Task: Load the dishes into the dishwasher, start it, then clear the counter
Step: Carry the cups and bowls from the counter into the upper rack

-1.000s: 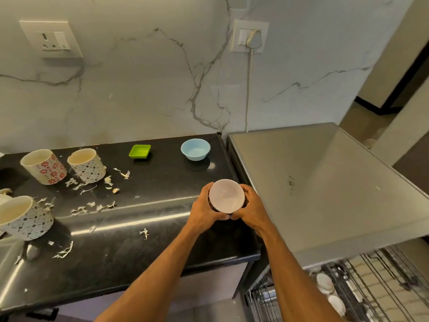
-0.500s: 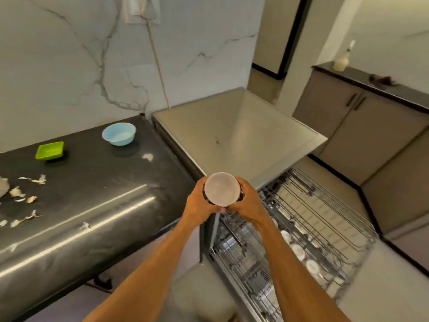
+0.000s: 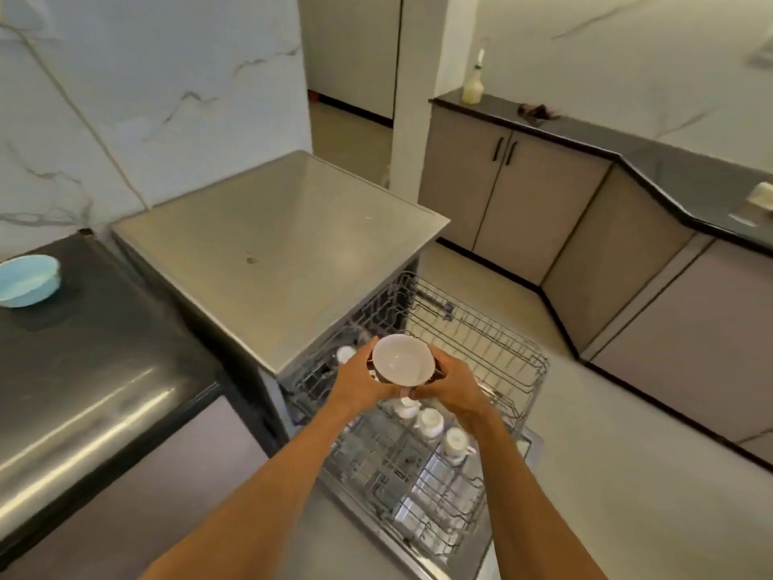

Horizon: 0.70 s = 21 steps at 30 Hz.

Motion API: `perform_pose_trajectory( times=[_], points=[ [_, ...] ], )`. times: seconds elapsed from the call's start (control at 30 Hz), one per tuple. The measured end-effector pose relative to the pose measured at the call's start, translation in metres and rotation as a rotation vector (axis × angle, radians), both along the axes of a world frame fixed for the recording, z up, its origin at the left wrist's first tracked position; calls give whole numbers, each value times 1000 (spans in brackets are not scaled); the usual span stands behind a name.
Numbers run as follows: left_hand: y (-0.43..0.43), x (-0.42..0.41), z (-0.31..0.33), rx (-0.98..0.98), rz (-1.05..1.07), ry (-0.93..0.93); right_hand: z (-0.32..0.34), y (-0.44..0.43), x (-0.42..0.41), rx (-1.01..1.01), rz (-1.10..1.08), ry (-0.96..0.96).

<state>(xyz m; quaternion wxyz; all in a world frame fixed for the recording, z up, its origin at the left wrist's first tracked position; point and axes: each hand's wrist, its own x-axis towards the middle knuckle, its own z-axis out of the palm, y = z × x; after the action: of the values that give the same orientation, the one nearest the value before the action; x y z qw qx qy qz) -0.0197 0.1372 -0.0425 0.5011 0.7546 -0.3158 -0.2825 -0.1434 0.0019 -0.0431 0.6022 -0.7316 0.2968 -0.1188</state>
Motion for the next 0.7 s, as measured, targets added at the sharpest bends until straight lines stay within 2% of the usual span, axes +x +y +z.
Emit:
perform_pose_trajectory(
  times=[0.17,0.33,0.53,0.7],
  points=[
    [-62,-34,-9,49,-67,34,-12,-57,-49,91,-66,18],
    [-102,-56,-14,115,-87,125,-30,-81,-79,264,-171,-14],
    [-144,-60,-21,259,-146,143,-46,-90,-83,377,-381,-28],
    [-181,-50,-41,323,-226,189,-67,-102,-71,394,-545,4]
  ],
)
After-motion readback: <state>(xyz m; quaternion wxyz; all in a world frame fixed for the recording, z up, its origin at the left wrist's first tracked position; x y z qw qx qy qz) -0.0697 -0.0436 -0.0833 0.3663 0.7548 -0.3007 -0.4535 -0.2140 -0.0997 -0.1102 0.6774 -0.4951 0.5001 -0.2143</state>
